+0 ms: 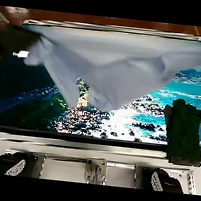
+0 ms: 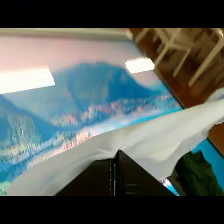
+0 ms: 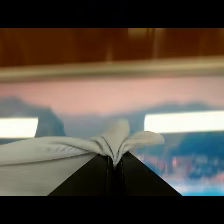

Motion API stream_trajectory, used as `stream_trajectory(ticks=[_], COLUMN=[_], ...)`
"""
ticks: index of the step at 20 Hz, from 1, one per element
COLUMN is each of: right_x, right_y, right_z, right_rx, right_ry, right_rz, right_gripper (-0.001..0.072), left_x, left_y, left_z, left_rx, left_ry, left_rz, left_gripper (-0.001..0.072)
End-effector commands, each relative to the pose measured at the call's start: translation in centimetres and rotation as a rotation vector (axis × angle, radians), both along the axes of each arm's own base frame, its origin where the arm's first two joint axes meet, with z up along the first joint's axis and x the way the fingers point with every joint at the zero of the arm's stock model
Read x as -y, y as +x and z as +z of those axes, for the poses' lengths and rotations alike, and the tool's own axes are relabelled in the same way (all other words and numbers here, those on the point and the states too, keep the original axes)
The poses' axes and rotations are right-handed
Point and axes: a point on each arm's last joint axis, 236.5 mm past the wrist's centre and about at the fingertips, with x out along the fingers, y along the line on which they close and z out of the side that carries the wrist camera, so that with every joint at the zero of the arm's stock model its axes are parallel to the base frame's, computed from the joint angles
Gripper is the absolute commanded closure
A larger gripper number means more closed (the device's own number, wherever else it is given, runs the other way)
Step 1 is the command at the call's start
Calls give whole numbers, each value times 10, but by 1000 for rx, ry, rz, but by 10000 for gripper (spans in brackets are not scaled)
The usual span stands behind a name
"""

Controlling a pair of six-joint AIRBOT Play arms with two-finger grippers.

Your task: Fold the shirts.

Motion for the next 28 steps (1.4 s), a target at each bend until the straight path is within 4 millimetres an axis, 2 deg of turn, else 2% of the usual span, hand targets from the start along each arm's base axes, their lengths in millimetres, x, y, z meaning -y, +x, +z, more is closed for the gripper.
stream_trajectory(ticks=[1,3,4,6,9,11,12,13,14,15,18,20,22,24,25,28], right_x=[-13,-17,-17,-11,1,6,9,11,12,11,18,27,30,20,14,3], right_y=[-115,-141,-148,-149,-132,-107,-88,-68,-43,-21,37,78,123,165,183,223], right_z=[135,149,151,147,136,121,106,84,51,13,-122,-195,-251,-289,-301,-313], right_rx=[425,478,488,469,418,348,281,192,63,-84,-548,-713,-778,-770,-742,-640], right_ry=[-54,-44,-49,-68,-89,-81,-74,-66,-52,-32,27,80,133,213,246,296], right_rz=[-65,-75,-84,-112,-148,-144,-137,-122,-97,-61,7,15,2,-17,-23,-60], right_gripper=[653,653,653,653,653,653,653,653,653,653,653,653,653,653,653,653], left_x=[-28,-26,-24,-22,-33,-40,-41,-42,-42,-42,-48,-53,-61,-62,-58,-36], left_y=[-90,-115,-121,-122,-105,-89,-81,-73,-67,-61,-42,-21,12,50,70,127], left_z=[118,124,118,89,29,-12,-33,-58,-83,-113,-198,-251,-297,-327,-335,-351], left_rx=[316,332,312,213,17,-130,-202,-299,-389,-476,-670,-761,-830,-867,-860,-827], left_ry=[-21,-31,-11,61,189,204,194,159,134,124,97,69,39,2,-16,-91], left_rz=[107,97,87,72,94,115,119,128,135,137,178,223,282,310,292,201], left_gripper=[669,669,669,669,669,669,669,669,669,669,669,669,669,668,669,668])
